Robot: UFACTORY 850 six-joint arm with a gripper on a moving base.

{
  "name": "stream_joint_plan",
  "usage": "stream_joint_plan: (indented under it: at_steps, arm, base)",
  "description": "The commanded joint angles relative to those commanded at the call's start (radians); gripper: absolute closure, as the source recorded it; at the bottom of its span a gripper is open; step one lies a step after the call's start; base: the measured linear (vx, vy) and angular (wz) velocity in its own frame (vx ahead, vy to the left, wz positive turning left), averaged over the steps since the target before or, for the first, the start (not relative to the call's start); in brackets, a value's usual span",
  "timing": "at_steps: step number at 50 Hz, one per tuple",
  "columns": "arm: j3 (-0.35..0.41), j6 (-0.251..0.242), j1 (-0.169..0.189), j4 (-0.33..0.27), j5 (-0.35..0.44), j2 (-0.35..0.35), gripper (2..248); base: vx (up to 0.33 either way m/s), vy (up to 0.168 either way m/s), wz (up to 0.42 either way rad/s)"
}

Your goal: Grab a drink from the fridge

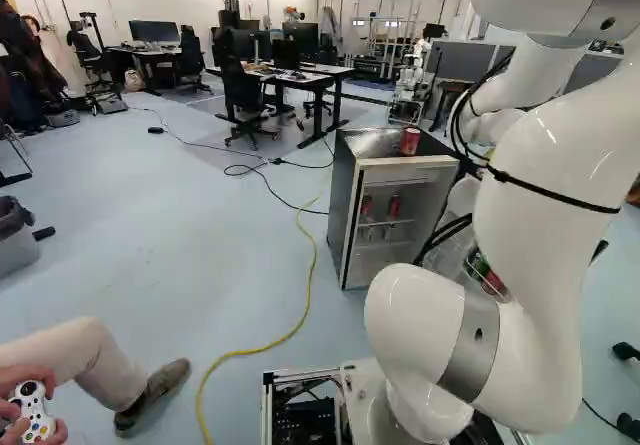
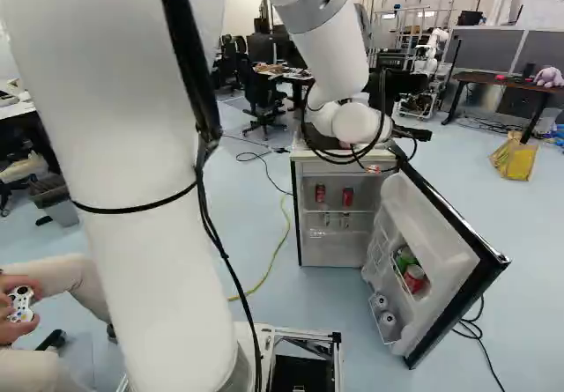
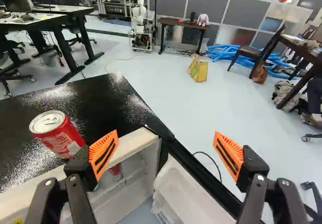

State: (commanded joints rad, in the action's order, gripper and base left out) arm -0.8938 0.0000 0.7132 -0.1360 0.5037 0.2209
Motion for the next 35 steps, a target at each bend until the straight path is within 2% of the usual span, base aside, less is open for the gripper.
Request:
stream_joint_plan:
  at_steps: [35]
  arm:
    - [-0.106, 0.0, 0.085, 0.0, -0.198, 0.021, 3]
  base:
    - [0.0, 0.0, 0.0]
